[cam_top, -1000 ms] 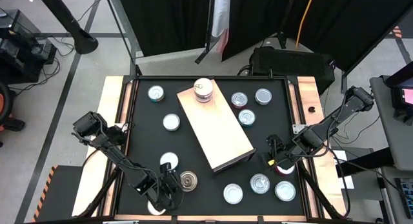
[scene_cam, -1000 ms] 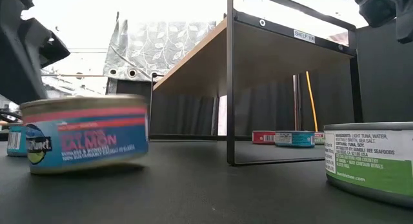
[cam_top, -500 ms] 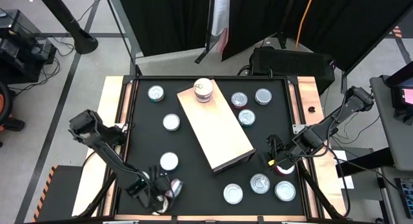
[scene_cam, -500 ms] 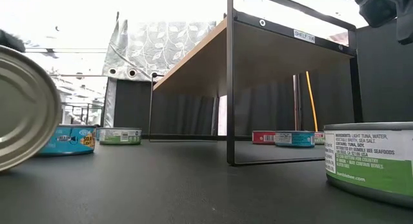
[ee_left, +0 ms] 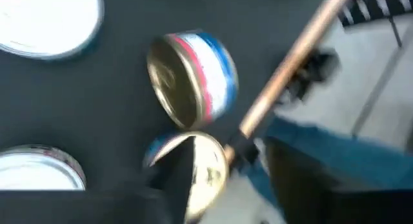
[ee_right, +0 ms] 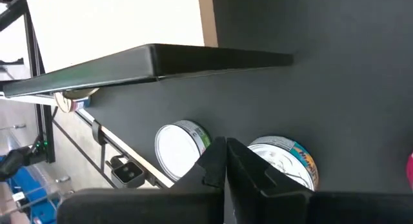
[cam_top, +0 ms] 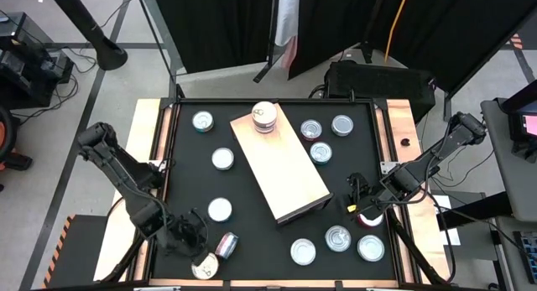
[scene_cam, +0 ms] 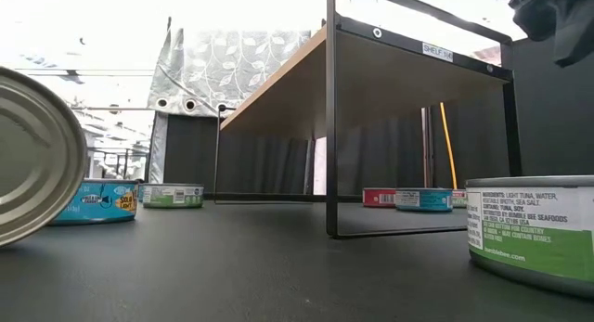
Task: Stack canned seafood by type on shelf
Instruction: Stack the blue-pink tuna can on top of the stacked blue-pink tuna can on the shelf
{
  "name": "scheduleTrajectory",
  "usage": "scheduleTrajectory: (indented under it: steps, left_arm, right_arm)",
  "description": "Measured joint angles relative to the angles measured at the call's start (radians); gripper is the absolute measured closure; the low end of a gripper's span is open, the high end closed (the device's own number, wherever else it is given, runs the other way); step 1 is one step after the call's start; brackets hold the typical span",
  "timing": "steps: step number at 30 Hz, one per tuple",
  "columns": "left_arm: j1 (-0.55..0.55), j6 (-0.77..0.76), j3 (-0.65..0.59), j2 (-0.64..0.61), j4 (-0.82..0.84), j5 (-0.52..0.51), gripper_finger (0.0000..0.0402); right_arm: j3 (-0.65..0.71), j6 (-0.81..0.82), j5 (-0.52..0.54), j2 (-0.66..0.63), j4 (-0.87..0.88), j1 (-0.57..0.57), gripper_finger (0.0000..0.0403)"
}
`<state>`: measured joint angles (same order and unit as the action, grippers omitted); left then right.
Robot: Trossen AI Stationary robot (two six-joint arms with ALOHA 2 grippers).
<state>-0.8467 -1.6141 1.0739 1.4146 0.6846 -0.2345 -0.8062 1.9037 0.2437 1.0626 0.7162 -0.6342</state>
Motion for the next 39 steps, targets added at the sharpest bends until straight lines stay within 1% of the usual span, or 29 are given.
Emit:
scheduleTrajectory:
  steps: [2,5,6,8,11,13,17,21,23,27,29,31,32,34,36,39]
  left_arm:
    - [0.0,-0.035,0.0,0.029,-0.003,-0.06,0.0139]
    - [0.011,-0.051,0.0,0.074,-0.04,-0.095,0.0054]
    - [0.016,-0.048,0.0,0.089,-0.074,-0.103,0.0031]
    - [0.023,-0.046,0.0,0.113,-0.134,-0.113,0.0011]
    - [0.03,-0.047,0.0,0.148,-0.216,-0.116,0.0026]
    - [0.029,-0.055,0.0,0.166,-0.217,-0.116,0.0035]
    - [0.035,-0.056,0.004,0.191,-0.203,-0.116,0.0038]
    - [0.05,-0.054,0.005,0.186,-0.209,-0.114,0.0039]
    - [0.055,-0.053,0.027,0.176,-0.188,-0.104,0.0039]
    - [0.063,-0.056,0.111,0.141,-0.081,-0.091,0.0039]
    - [0.071,-0.084,0.161,0.136,0.052,-0.069,0.0039]
    - [0.087,-0.155,0.224,0.137,0.222,0.011,0.0042]
    - [0.094,-0.163,0.252,0.136,0.291,0.043,0.0047]
    - [0.104,-0.162,0.29,0.136,0.383,0.059,0.0058]
    - [0.108,-0.162,0.295,0.138,0.406,0.06,0.0068]
    - [0.109,-0.156,0.295,0.163,0.378,0.059,0.0071]
  right_arm:
    - [0.0,0.003,0.0,0.0,0.0,0.0,0.0399]
    - [0.0,0.012,-0.007,0.0,-0.002,0.0,0.0399]
    - [0.0,0.018,-0.008,0.0,-0.002,0.0,0.0399]
    - [0.0,0.023,-0.01,0.0,-0.009,0.0,0.0399]
    - [0.0,0.023,-0.013,0.0,-0.021,0.0,0.0399]
    - [0.0,0.023,-0.014,0.0,-0.033,0.0,0.0399]
    - [0.0,0.023,-0.014,0.0,-0.038,0.0,0.0399]
    - [0.0,0.023,-0.014,0.0,-0.044,0.0,0.0399]
    - [0.0,0.023,-0.014,0.0,-0.054,0.0,0.0399]
    - [0.0,0.023,-0.013,0.0,-0.058,0.0,0.0399]
    - [0.0,0.023,-0.009,0.0,-0.055,0.0,0.0399]
    - [0.0,0.023,-0.009,0.0,-0.055,0.0,0.0399]
    - [0.0,0.023,-0.009,0.0,-0.055,0.0,0.0399]
    - [0.0,0.026,-0.008,0.0,-0.055,0.0,0.0399]
    - [0.0,0.026,-0.008,0.0,-0.052,0.0,0.0399]
    - [0.0,0.026,-0.012,0.0,-0.051,0.006,0.0399]
